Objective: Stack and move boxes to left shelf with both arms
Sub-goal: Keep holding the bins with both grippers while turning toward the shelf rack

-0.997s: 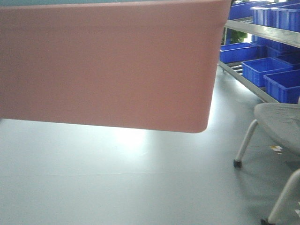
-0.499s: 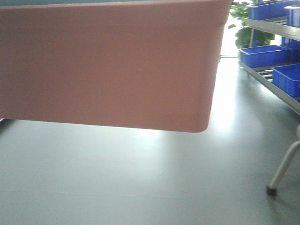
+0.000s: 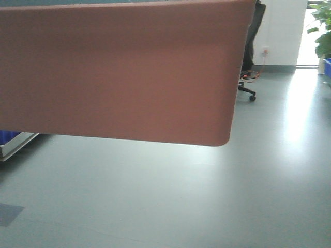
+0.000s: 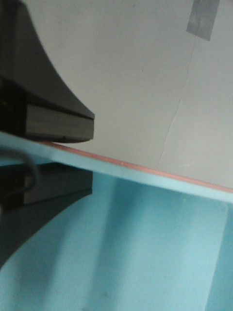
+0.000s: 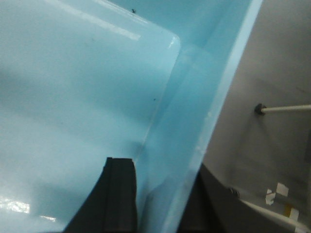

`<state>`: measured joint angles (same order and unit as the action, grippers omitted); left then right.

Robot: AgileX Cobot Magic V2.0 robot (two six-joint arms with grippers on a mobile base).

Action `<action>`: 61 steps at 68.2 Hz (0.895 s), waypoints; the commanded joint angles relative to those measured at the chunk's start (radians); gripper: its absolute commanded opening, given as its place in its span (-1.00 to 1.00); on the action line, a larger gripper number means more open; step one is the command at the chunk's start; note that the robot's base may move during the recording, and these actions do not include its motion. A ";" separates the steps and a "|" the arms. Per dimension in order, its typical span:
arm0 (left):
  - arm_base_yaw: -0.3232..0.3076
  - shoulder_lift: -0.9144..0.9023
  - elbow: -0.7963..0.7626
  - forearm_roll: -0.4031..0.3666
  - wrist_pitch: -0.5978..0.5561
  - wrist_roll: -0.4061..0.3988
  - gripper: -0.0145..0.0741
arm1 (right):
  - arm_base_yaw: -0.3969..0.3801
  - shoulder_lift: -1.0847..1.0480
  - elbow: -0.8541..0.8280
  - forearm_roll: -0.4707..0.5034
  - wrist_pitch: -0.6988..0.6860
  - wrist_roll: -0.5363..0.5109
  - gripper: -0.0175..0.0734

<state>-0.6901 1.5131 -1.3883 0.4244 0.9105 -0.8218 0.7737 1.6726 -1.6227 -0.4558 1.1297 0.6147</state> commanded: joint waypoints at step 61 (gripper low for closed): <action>-0.037 -0.045 -0.049 -0.067 -0.231 -0.007 -0.68 | 0.025 -0.040 -0.038 0.059 -0.219 0.016 -0.54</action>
<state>-0.6901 1.5131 -1.3883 0.4244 0.9105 -0.8218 0.7737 1.6726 -1.6227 -0.4558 1.1297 0.6147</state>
